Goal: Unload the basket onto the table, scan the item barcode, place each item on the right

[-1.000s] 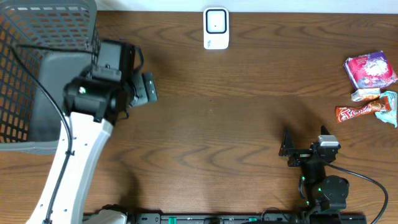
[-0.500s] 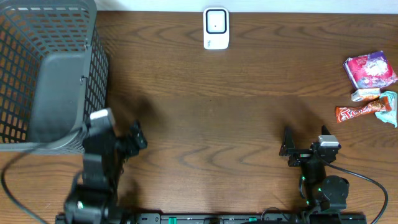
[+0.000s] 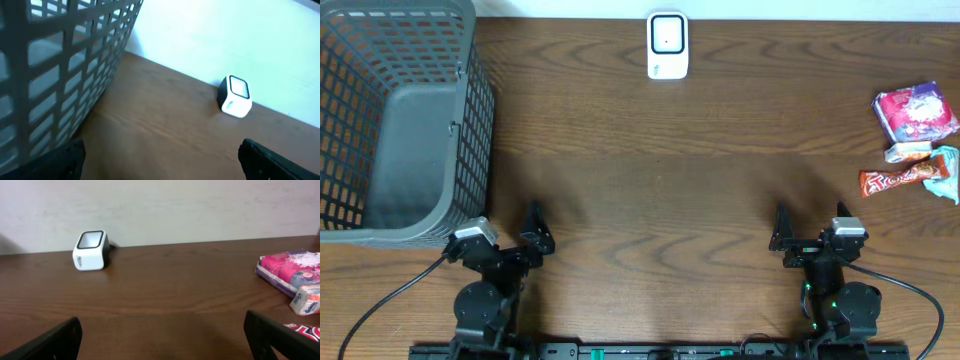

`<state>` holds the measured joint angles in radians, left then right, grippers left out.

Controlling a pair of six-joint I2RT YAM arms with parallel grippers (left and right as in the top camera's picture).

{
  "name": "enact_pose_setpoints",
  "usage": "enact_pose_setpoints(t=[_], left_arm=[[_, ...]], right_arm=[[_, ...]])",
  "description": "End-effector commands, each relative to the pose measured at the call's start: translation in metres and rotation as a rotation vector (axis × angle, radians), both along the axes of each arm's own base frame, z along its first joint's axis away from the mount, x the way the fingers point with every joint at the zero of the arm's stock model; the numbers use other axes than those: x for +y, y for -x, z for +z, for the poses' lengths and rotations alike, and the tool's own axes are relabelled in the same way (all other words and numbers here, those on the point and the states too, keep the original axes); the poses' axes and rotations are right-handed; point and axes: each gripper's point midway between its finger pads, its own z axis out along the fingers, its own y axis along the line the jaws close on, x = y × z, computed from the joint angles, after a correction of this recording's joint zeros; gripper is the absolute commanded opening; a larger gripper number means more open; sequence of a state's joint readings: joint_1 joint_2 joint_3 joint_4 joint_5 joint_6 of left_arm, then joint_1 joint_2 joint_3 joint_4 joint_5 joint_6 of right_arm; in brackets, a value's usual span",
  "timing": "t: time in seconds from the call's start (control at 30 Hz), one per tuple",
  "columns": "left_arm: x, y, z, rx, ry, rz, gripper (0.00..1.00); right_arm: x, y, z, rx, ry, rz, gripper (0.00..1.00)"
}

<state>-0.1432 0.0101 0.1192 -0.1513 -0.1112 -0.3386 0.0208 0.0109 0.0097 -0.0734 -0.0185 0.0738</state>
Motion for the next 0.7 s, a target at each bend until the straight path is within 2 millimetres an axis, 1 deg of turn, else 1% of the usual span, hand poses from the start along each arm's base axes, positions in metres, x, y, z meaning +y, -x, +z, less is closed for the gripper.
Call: enact_pose_setpoints(t=[0.0,0.17,0.37,0.43,0.5,0.53,0.67], left_arm=[[0.004,-0.005,-0.013,-0.013,-0.01,0.018,0.98],[0.004,-0.009,-0.008,-0.083,-0.002,0.023,0.98],[0.008,-0.009,-0.009,-0.076,-0.038,0.037,0.98],[0.002,-0.009,-0.015,-0.049,-0.094,-0.003,0.98],[-0.009,-0.008,-0.026,-0.01,-0.178,-0.083,0.98],[-0.016,-0.006,-0.036,0.029,-0.232,-0.131,0.98],[-0.017,-0.007,-0.034,0.019,-0.288,-0.147,0.98]], right_arm=[[-0.003,0.0,-0.001,-0.001,0.012,-0.012,0.99],[-0.003,0.0,-0.001,-0.001,0.012,-0.012,0.99],[-0.003,0.0,-0.001,-0.001,0.012,-0.012,0.99],[-0.003,0.0,-0.001,-0.001,0.012,-0.012,0.99],[-0.003,0.0,-0.001,-0.001,0.012,-0.012,0.99],[-0.003,0.0,-0.001,-0.001,0.012,-0.012,0.99],[-0.003,0.0,-0.001,-0.001,0.012,-0.012,0.99]])
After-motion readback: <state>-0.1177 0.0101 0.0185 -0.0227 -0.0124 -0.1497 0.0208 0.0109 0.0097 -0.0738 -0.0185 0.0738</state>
